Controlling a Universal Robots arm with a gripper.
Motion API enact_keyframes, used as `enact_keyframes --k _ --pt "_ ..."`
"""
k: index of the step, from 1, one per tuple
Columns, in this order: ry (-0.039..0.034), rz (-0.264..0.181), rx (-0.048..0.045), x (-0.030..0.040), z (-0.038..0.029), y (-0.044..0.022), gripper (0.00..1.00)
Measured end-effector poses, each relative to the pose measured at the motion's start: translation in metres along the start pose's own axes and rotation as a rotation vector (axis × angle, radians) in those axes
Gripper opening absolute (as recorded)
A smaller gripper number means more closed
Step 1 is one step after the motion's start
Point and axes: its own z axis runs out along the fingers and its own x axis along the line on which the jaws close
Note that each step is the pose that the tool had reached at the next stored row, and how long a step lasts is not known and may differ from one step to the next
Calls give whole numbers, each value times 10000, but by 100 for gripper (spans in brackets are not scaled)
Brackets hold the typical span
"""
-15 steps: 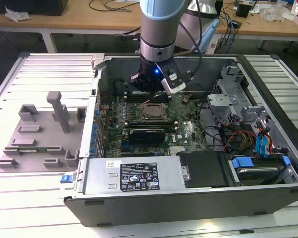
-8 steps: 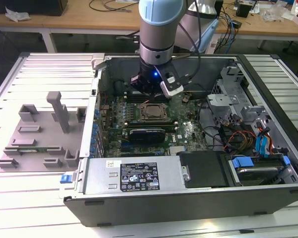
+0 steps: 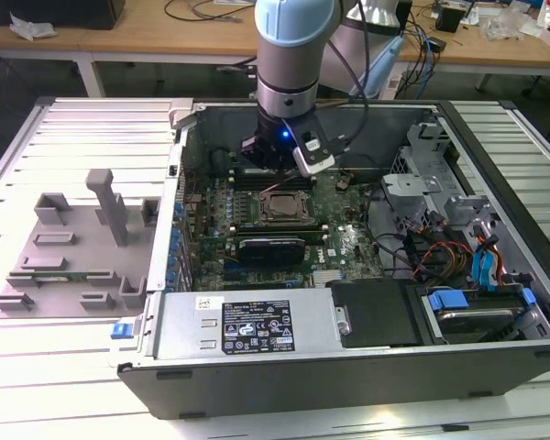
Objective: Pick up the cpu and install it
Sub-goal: 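Install the first cpu locking lever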
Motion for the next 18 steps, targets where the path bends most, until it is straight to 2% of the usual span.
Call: enact_keyframes --k 3,12,18 --pt "-10 43 0 -2 14 9 11" --pt "-258 1239 35 -19 113 -11 11" --pt "-269 1289 35 -24 127 -13 11"
